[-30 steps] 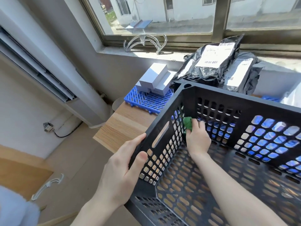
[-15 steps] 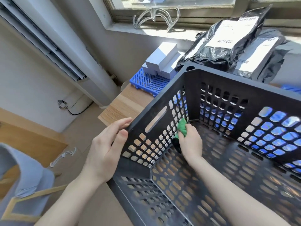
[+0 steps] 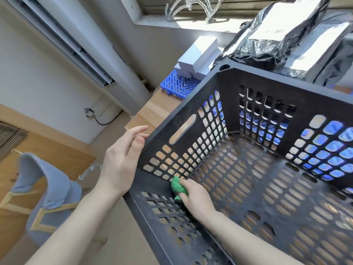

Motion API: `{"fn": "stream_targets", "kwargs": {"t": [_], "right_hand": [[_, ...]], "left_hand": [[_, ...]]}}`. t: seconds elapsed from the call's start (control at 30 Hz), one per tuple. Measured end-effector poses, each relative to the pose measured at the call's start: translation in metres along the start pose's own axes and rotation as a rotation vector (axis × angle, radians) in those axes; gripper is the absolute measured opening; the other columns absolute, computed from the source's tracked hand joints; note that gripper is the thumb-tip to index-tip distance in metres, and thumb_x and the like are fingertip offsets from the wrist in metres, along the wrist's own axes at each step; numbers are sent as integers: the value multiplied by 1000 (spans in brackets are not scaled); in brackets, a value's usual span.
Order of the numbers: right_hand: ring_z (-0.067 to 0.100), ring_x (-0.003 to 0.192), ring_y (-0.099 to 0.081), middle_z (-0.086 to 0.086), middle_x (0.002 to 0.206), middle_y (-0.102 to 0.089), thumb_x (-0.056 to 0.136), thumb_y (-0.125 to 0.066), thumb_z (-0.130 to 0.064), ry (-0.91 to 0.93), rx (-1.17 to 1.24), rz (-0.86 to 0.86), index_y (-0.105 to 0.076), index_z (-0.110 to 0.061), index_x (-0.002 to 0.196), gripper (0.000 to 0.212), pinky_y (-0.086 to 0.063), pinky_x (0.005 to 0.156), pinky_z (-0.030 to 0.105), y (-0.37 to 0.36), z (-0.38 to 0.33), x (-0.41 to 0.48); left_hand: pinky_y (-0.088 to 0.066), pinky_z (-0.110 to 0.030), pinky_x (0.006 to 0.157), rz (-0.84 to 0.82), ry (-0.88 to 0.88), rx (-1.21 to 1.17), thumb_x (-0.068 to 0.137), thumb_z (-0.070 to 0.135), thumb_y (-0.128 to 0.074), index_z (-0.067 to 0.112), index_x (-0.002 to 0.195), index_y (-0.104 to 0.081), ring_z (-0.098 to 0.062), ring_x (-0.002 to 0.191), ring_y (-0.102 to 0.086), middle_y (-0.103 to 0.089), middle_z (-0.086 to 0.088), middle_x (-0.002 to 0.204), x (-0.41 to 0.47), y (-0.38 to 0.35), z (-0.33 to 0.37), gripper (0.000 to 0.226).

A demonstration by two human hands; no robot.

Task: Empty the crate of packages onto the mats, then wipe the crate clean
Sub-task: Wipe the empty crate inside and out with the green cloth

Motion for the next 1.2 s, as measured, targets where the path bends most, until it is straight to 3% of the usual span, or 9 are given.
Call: {"fn": "stream_targets", "kwargs": {"t": [0.1, 0.2, 0.33, 0.43, 0.57, 0.8, 0.93, 1.07, 1.2], "right_hand": [[20, 103, -56, -5, 110, -59, 82, -53, -17, 91, 90, -36, -60, -21, 118, 36, -46, 83, 32, 10, -15, -1], [15, 96, -55, -7, 103, -58, 78, -53, -22, 233, 135, -13, -60, -23, 113, 36, -48, 80, 35, 27, -45, -2], [15, 89, -55, -6, 97, -57, 79, -54, -23, 455, 218, 123, -60, -22, 107, 29, -49, 71, 35, 52, -97, -9], [20, 94, -57, -2, 102, -59, 81, -61, -13, 590, 234, 248, -62, -16, 108, 27, -49, 72, 36, 57, -122, -11], [19, 100, -56, -3, 110, -57, 83, -56, -17, 559, 167, 265, -56, -22, 115, 33, -50, 75, 33, 43, -95, -8], [22, 109, -54, -8, 116, -53, 80, -56, -11, 235, -77, -33, -55, -28, 115, 38, -50, 82, 34, 6, -3, -6], [21, 101, -56, -8, 108, -57, 77, -55, -10, 174, -4, -13, -61, -24, 109, 35, -46, 80, 29, 9, -10, -1], [11, 96, -58, -8, 104, -61, 74, -53, -14, 339, 279, 148, -63, -22, 106, 34, -45, 82, 21, 36, -71, -6], [17, 94, -58, 1, 100, -60, 72, -64, -1, 524, 381, 266, -65, -13, 105, 34, -48, 79, 28, 55, -126, -5]], "left_hand": [[-45, -28, 96, -3, -4, 8, 88, 65, -25, 37, 128, -57, 1, 113, -56, -64, 19, 116, 0, 0, 1, 58], [-47, -34, 97, -6, -9, 3, 90, 63, -25, 35, 127, -57, -1, 113, -57, -65, 17, 116, 0, 0, 0, 57], [-48, -40, 96, 9, -14, -29, 90, 61, -27, 33, 124, -60, -7, 111, -60, -67, 12, 114, -1, 0, 1, 55], [-47, -43, 97, 16, -28, -73, 91, 61, -28, 30, 123, -61, -11, 111, -62, -68, 10, 112, -2, 0, 1, 55], [-48, -43, 96, 12, -32, -70, 91, 62, -27, 30, 124, -60, -10, 111, -62, -68, 12, 112, -2, 1, 0, 57], [-49, -37, 94, -3, -24, -30, 89, 65, -25, 37, 125, -58, -4, 111, -60, -66, 18, 114, 0, 2, -3, 56], [-50, -36, 92, -1, -17, -25, 89, 65, -25, 38, 124, -58, -4, 110, -60, -66, 17, 114, 0, 2, -4, 55], [-48, -32, 93, 8, -37, -41, 90, 64, -25, 33, 124, -60, -4, 110, -60, -67, 14, 113, 0, 2, -3, 58], [-47, -28, 91, 8, -57, -75, 91, 62, -24, 31, 123, -61, -6, 110, -61, -67, 13, 112, -2, 1, -3, 58]]}}
Point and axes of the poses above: each hand's wrist, its own x-axis towards the middle knuckle, its own y-axis out of the back of the hand, z = x × y, the point moved 3 cm from there along x, towards the middle knuckle
